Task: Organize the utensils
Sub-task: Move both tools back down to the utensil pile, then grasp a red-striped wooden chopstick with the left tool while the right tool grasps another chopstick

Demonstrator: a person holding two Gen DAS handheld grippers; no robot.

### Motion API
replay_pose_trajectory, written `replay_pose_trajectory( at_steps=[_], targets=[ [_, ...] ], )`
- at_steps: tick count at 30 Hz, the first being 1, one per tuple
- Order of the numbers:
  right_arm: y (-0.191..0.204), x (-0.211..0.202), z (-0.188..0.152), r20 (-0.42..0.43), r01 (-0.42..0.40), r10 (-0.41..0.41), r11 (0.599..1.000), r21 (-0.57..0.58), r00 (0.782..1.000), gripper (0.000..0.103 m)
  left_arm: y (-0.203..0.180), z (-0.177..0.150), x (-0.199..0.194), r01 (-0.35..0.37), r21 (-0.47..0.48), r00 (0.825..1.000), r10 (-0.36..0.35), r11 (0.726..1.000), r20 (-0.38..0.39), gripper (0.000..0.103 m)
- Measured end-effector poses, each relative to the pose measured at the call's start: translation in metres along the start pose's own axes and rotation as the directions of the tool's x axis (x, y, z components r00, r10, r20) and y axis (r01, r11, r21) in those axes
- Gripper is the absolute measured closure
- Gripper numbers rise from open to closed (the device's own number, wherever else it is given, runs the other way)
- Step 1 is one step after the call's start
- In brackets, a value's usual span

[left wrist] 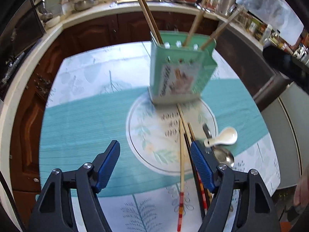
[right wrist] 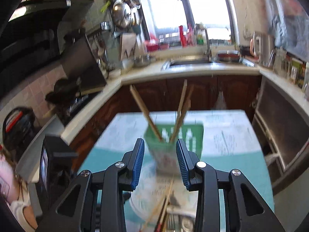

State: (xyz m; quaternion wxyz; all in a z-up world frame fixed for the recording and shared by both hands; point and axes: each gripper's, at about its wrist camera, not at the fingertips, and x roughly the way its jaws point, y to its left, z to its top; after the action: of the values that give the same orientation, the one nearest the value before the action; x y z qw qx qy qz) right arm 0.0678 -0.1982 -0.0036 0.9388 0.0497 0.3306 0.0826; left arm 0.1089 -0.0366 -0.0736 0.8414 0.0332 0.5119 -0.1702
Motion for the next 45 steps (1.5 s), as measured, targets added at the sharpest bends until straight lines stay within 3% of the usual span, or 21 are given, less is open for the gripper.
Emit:
replay_pose_trajectory(
  at_steps=[5,7,9,11,16,23,25,27,31,38,45],
  targets=[
    [-0.005,0.005,-0.067,-0.147,-0.003,0.003,1.0,-0.002,0.989,0.075,-0.009,-0.021,0.037,0.074,-0.028,0.987,-0.077,0.997,-0.138,0.059],
    [-0.011,0.012,-0.084,-0.193,-0.006,0.01,1.0,0.021,0.981,0.075,-0.013,-0.028,0.05,0.098,-0.044,0.976,-0.104,0.994,-0.189,0.065],
    [-0.019,0.017,-0.103,-0.241,-0.015,0.029,0.998,0.06,0.97,0.075,-0.018,-0.034,0.064,0.112,-0.05,0.962,-0.121,0.992,-0.243,0.081],
    [-0.03,0.022,-0.119,-0.281,-0.02,0.047,0.995,0.098,0.958,0.075,-0.022,-0.036,0.073,0.112,-0.043,0.953,-0.12,0.993,-0.278,0.087],
    [-0.043,0.032,-0.139,-0.33,-0.03,0.075,0.99,0.141,0.941,0.075,-0.035,-0.039,0.087,0.09,-0.008,0.943,-0.088,0.996,-0.321,0.088],
    [-0.046,0.046,-0.137,-0.365,-0.054,0.105,0.988,0.147,0.925,0.075,-0.064,-0.034,0.097,0.036,0.1,0.942,0.0,0.994,-0.336,0.089],
    [-0.045,0.053,-0.133,-0.369,-0.063,0.113,0.988,0.144,0.922,0.075,-0.071,-0.032,0.099,0.014,0.128,0.939,0.031,0.992,-0.341,0.091],
    [-0.042,0.059,-0.128,-0.376,-0.072,0.121,0.987,0.142,0.919,0.076,-0.076,-0.031,0.101,0.002,0.153,0.936,0.052,0.988,-0.348,0.1],
    [-0.038,0.068,-0.129,-0.399,-0.103,0.154,0.984,0.147,0.904,0.084,-0.071,-0.032,0.101,0.013,0.123,0.932,0.032,0.992,-0.36,0.1],
    [-0.029,0.102,-0.13,-0.465,-0.17,0.241,0.967,0.189,0.852,0.093,-0.043,-0.038,0.093,0.039,0.022,0.936,-0.029,0.999,-0.35,0.1],
    [-0.017,0.136,-0.13,-0.543,-0.097,0.169,0.983,0.158,0.822,0.099,-0.032,-0.042,0.084,0.059,0.005,0.944,-0.054,0.998,-0.326,0.1]
  ],
)
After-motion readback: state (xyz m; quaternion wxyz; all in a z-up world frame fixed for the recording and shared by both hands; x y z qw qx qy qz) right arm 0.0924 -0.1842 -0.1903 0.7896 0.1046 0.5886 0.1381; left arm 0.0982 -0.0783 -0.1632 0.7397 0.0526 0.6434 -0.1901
